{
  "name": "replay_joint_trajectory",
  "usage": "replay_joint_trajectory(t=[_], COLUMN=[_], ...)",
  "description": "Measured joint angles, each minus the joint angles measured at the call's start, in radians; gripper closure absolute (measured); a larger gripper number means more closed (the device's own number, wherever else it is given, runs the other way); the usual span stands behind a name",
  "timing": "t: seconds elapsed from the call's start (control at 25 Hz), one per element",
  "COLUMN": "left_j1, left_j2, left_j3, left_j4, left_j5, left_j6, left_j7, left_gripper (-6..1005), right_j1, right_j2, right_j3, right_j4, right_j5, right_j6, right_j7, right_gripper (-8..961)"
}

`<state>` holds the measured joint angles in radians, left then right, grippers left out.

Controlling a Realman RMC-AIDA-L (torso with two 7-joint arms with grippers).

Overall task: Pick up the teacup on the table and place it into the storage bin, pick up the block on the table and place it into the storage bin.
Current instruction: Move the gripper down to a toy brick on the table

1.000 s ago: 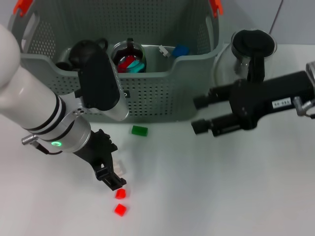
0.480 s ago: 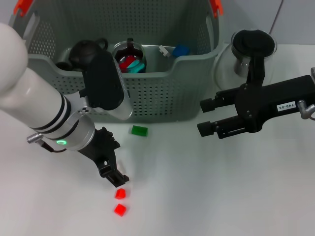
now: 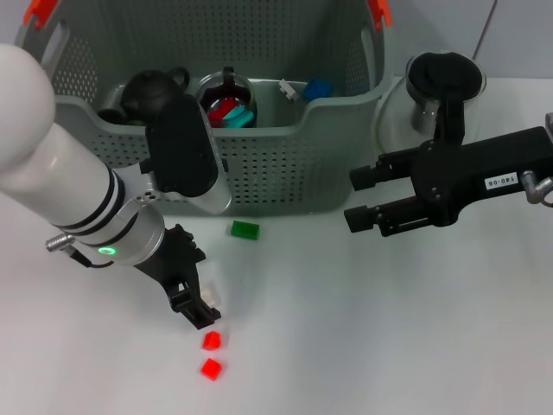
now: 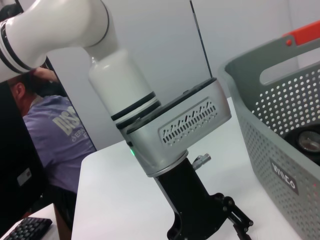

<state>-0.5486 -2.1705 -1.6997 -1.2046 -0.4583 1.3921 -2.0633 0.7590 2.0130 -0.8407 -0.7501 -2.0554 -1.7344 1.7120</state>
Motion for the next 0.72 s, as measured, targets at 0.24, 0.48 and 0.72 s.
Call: replay_joint_trajectory(t=[0.24, 0.48, 0.72], left_j1=[0.002, 0.006, 0.004], left_j2=[0.000, 0.002, 0.000], left_j3=[0.017, 0.036, 0.036], left_j4=[-0.003, -0.009, -0.011], left_j5=[0.001, 0.009, 0.025], left_j6=[0.024, 0.021, 0.016], left_j7=[0.005, 0.001, -0.001], left_gripper=[211, 242, 317], right_j1=[-0.002, -0.002, -0.002], right_j2=[0.001, 0.002, 0.003], right_j3=[0.018, 0.025, 0.035], right_j4=[0.000, 0.000, 0.000], right_j5=[0.000, 0.000, 0.001], right_j6=[0.000, 0.000, -0.001], right_j7=[-0.003, -0.004, -0.007], right_gripper=[178, 179, 178])
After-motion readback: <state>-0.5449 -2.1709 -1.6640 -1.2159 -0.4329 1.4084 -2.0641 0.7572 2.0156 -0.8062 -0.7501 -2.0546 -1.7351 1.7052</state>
